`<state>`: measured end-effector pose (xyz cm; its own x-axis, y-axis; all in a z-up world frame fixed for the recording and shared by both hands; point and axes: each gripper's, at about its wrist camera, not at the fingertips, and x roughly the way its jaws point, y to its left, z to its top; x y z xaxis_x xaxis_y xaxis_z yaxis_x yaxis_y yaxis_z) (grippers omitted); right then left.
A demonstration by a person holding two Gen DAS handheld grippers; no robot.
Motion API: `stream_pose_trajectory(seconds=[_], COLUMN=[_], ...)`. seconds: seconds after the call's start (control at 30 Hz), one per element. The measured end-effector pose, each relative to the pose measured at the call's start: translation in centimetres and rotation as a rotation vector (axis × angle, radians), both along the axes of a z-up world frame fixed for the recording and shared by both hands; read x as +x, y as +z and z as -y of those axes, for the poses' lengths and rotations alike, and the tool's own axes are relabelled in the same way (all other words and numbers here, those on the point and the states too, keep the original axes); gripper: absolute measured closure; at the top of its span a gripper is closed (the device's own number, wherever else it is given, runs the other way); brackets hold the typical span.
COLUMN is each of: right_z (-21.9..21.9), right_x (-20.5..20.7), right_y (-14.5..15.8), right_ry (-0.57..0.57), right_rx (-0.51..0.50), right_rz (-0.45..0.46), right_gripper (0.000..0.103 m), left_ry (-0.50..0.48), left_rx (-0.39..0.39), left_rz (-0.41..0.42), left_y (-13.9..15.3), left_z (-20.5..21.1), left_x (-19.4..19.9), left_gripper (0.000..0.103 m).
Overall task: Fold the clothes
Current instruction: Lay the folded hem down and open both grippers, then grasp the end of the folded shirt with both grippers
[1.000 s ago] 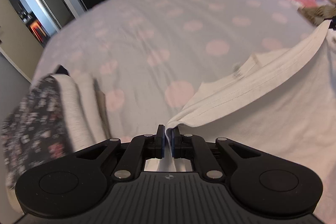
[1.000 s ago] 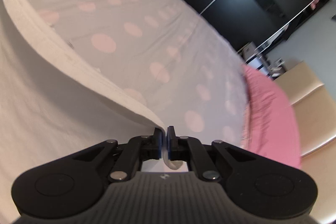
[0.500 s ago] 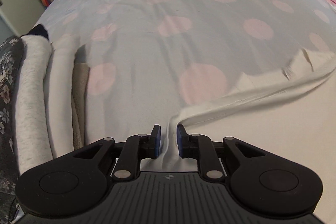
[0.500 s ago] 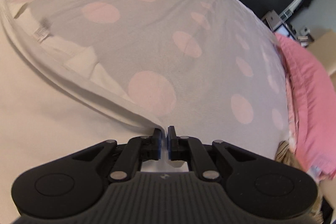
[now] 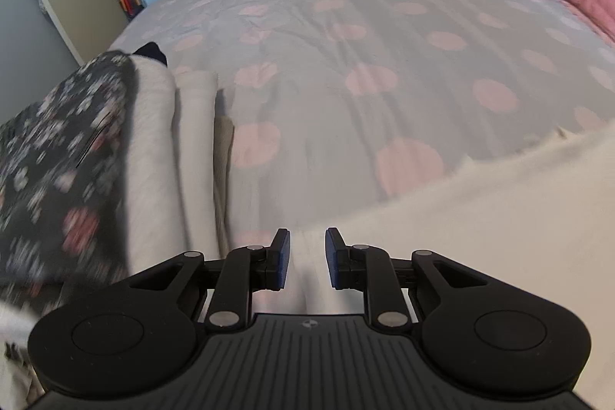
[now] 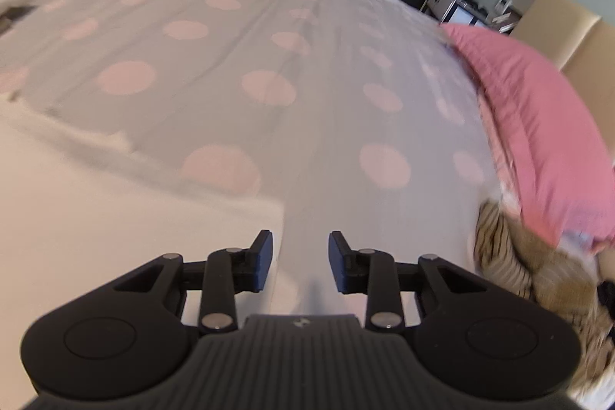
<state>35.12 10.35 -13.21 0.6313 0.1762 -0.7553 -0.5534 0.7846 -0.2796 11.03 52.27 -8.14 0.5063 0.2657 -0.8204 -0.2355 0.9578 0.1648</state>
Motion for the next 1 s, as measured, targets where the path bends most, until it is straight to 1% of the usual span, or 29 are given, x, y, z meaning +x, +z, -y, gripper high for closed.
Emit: stream_pose_trajectory(seconds=[0.13,0.3,0.43,0.53,0.57,0.6,0.73,0.8,0.87,0.9,1.0], right_z=[3.0,6.7,8.6,9.4,9.6,9.6,9.9,10.1,10.2,10.2,10.3], right_x=[-4.9,-12.1,-16.5,-18.9,-19.6,-20.2,-22.0,-22.0,-21.8,-21.7,-21.1], right_y=[1.2,1.7,1.7,1.9,2.0,2.0,1.5,0.5,-0.6,-1.2,-2.6], right_ry=[0.037,0.072,0.096,0.107,0.119,0.132,0.184,0.2,0.212,0.219,0.237], right_rx=[0.044,0.076,0.063,0.083,0.088,0.088,0.066,0.032,0.002,-0.009,-0.04], right_rz=[-0.077,-0.169,-0.213,-0.24,-0.241,-0.238,-0.218,-0.219,-0.227,-0.231,-0.237], right_gripper=[0.069,0.069,0.069,0.069,0.069,0.069,0.069,0.069,0.069,0.069,0.069], left_ry=[-0.039,-0.067,-0.074,-0.074,-0.075,-0.077,-0.105,-0.131,-0.15,-0.159,-0.196], left_rx=[-0.038,-0.065,-0.091,-0.106,-0.107,-0.102,-0.07,-0.032,-0.01,-0.007,0.007], left_rz=[-0.017,-0.046,-0.074,-0.081,-0.084,-0.091,-0.146,-0.186,-0.217,-0.226,-0.229], left_y=[1.1,1.8,1.8,1.6,1.5,1.2,-1.1,-2.7,-4.1,-4.7,-5.2], left_z=[1.6,4.3,5.7,6.7,7.0,7.5,8.5,8.9,9.1,9.2,9.6], left_x=[-4.8,-11.2,-14.8,-17.1,-17.8,-18.5,-19.6,-19.9,-19.8,-19.7,-19.6], left_gripper=[0.085,0.075,0.074,0.07,0.065,0.063,0.062,0.063,0.063,0.063,0.068])
